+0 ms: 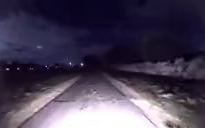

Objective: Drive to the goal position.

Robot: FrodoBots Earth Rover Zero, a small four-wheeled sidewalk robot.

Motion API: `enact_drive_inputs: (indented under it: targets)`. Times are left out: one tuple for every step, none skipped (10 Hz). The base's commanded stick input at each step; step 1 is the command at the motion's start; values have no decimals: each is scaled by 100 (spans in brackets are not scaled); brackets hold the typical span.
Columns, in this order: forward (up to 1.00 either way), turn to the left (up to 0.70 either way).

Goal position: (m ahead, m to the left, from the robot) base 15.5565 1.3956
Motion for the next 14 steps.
enact_drive_inputs:
  targets:
    - [85, 0]
    - [85, 0]
    - [85, 0]
    - [85, 0]
    - [85, 0]
    - [85, 1]
    - [85, 5]
    - [85, 10]
    - [85, 27]
    - [85, 31]
    - [85, 22]
    - [85, 8]
    - [85, 0]
    - [85, 0]
